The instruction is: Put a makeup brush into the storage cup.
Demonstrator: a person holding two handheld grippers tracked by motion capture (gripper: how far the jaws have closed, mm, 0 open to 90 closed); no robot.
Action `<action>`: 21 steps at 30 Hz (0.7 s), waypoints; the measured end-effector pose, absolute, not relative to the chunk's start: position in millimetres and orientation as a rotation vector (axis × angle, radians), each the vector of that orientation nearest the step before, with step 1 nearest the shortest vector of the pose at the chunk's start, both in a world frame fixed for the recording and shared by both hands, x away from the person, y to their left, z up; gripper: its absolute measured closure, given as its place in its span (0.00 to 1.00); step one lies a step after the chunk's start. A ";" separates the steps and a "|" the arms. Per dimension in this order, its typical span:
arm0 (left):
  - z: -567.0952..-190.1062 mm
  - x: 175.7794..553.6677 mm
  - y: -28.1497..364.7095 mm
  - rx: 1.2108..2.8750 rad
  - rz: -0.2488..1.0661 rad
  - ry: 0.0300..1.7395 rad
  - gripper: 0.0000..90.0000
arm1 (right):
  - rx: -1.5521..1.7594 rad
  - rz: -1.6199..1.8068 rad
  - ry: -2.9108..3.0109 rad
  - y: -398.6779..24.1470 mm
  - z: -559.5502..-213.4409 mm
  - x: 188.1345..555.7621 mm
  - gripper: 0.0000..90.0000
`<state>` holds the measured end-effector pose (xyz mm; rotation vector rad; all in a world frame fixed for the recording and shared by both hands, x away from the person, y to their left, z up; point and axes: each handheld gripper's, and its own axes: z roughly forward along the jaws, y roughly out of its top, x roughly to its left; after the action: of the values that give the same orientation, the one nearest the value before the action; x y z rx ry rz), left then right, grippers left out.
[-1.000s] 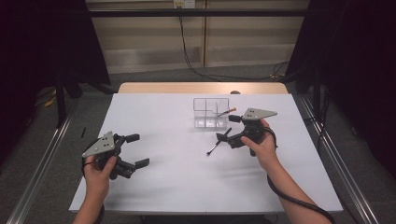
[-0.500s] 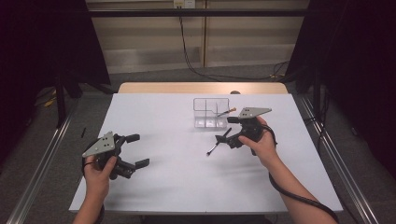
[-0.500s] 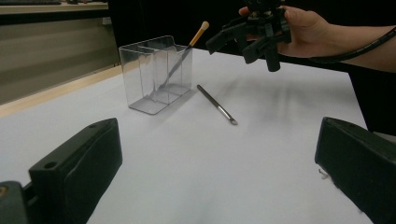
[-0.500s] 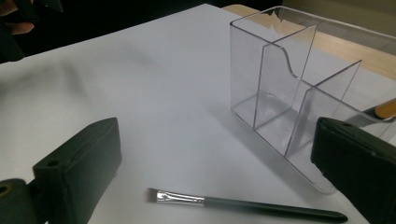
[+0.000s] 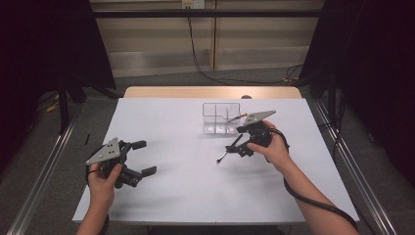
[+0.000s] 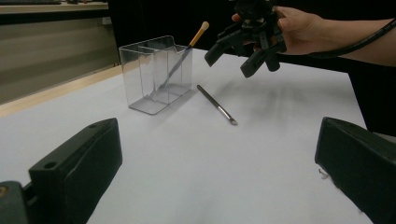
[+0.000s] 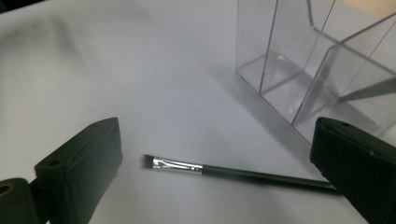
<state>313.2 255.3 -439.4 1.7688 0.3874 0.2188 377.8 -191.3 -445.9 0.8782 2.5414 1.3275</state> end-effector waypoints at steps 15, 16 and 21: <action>-439.3 313.4 255.3 1.772 0.217 0.386 0.01 | 0.819 1.166 2.699 -183.8 -451.2 385.8 0.04; -439.4 313.4 255.4 1.771 0.217 0.387 0.01 | 0.814 1.162 2.702 -183.3 -451.0 385.9 0.04; -439.5 313.4 255.6 1.767 0.215 0.386 0.01 | 0.795 1.137 2.725 -180.1 -451.2 387.9 0.04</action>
<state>313.4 255.6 -439.5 1.7666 0.3864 0.2145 387.9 -180.1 -451.2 0.7950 2.7255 1.1367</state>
